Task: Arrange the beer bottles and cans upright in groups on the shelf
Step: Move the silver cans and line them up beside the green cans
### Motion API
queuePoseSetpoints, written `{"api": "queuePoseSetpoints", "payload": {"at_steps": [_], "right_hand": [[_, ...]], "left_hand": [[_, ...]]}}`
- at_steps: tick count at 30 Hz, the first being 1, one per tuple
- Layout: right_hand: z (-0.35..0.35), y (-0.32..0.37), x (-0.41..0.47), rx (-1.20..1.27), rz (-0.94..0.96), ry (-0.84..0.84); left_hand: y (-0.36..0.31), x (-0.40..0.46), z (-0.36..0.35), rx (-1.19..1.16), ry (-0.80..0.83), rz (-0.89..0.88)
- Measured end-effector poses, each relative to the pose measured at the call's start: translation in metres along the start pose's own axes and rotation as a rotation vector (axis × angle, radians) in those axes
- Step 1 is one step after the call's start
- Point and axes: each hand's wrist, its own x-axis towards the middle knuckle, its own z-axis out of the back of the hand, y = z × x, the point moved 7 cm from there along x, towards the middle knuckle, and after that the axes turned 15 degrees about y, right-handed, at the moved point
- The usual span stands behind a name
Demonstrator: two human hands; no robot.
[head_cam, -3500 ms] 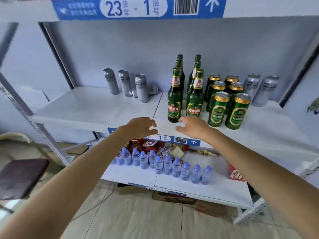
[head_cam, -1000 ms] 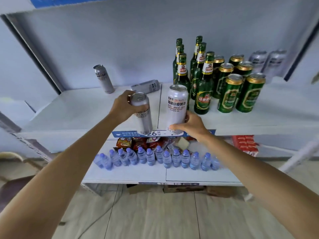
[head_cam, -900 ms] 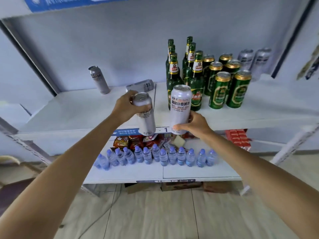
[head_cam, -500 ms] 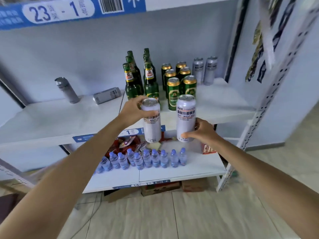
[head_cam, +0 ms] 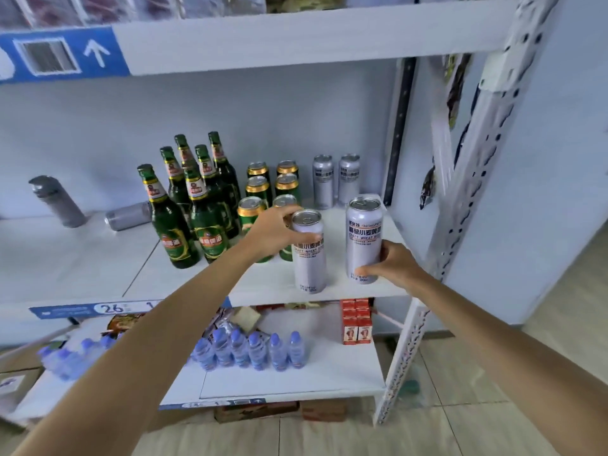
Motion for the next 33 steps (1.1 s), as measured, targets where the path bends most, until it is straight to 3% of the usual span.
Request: {"api": "queuePoseSetpoints", "payload": {"at_steps": [8, 16, 33], "right_hand": [[0.051, -0.015, 0.111, 0.093, 0.03, 0.011], [0.066, -0.029, 0.202, 0.134, 0.032, 0.08], [0.07, -0.026, 0.253, 0.104, 0.005, 0.181]], "left_hand": [[0.001, 0.141, 0.032, 0.243, 0.033, 0.067], [0.022, 0.23, 0.042, 0.308, 0.112, 0.118], [0.038, 0.261, 0.046, 0.344, 0.103, 0.167]]}}
